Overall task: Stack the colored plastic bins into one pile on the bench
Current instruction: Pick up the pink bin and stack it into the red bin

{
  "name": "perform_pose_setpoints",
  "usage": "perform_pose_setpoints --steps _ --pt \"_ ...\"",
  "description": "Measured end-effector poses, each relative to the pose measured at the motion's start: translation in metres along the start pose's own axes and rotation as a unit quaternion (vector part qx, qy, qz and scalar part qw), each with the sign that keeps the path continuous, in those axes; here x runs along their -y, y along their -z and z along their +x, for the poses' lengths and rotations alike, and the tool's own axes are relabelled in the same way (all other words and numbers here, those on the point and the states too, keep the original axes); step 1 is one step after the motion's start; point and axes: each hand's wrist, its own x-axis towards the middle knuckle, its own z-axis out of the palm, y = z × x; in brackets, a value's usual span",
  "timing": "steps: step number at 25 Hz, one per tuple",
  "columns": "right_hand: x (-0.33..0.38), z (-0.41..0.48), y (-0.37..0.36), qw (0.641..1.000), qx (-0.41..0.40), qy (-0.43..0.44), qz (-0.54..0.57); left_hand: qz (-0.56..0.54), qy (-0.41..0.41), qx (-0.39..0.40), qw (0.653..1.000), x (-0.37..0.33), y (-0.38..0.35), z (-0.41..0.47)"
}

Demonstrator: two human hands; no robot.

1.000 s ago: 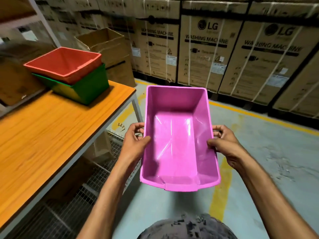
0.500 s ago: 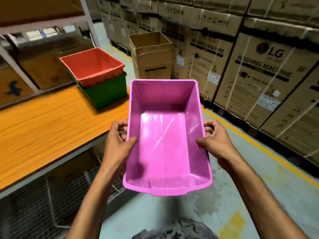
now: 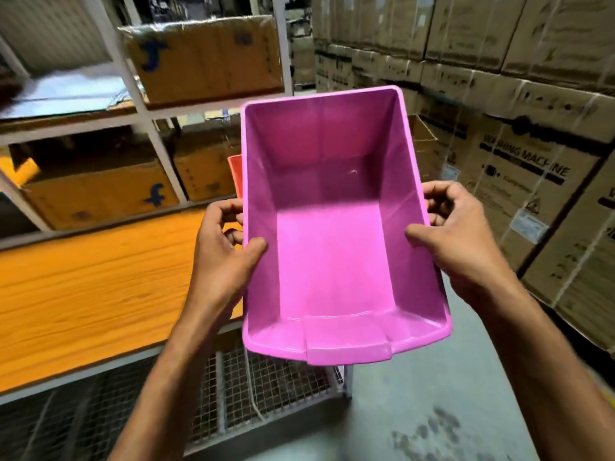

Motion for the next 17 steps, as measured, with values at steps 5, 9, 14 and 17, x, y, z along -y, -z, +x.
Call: perform_pose_setpoints --steps 5,9,14,17 --pt "0.019 0.072 -0.049 0.996 0.004 0.093 -0.011 0.008 -0.080 -0.048 0.996 -0.004 0.016 0.073" --pt "0.029 0.126 -0.085 0.987 0.006 0.160 -0.027 0.036 -0.121 -0.092 0.988 -0.005 0.023 0.126" --pt "0.032 0.197 -0.122 0.977 0.028 0.205 -0.058 0.062 -0.163 -0.118 0.977 -0.002 0.022 0.197" --pt "0.025 0.240 -0.140 0.975 0.038 0.211 -0.061 0.101 -0.162 -0.132 0.973 0.005 0.015 0.234"
